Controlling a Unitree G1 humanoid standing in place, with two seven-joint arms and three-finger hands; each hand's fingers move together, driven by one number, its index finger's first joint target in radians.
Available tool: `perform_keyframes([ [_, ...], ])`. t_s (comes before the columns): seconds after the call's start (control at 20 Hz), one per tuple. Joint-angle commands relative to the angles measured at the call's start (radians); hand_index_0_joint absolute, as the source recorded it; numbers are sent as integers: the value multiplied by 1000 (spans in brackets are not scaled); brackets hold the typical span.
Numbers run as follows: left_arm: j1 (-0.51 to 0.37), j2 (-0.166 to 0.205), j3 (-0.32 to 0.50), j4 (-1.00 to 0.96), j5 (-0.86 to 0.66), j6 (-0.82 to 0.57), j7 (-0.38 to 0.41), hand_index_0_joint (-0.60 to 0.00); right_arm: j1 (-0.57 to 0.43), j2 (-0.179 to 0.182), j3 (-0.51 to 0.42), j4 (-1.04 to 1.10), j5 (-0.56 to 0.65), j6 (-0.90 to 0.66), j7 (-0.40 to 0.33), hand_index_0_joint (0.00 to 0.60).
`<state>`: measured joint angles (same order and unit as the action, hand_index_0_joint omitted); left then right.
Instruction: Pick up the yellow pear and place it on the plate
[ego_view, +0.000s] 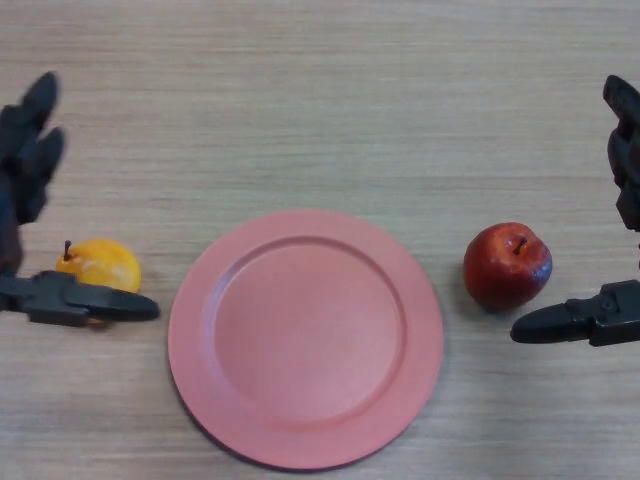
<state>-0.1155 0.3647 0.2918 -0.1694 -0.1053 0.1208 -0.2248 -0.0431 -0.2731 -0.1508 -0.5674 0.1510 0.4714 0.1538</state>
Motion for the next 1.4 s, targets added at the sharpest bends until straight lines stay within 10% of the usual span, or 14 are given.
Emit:
perform_keyframes([
  [0.05,-55,93,77,31,7,-233,29,0,-36,-29,-75,-76,35,-87,-17,0],
  [0.8,-213,142,-45,751,89,-672,128,0,-17,-30,-114,-109,36,-85,-29,0],
  [1.25,-264,101,-81,817,-59,-567,-1,0,-1,-34,-153,-154,71,-52,-37,0],
  [1.4,-280,93,-69,834,-84,-564,70,0,-10,-33,-167,-165,104,-23,-51,0],
])
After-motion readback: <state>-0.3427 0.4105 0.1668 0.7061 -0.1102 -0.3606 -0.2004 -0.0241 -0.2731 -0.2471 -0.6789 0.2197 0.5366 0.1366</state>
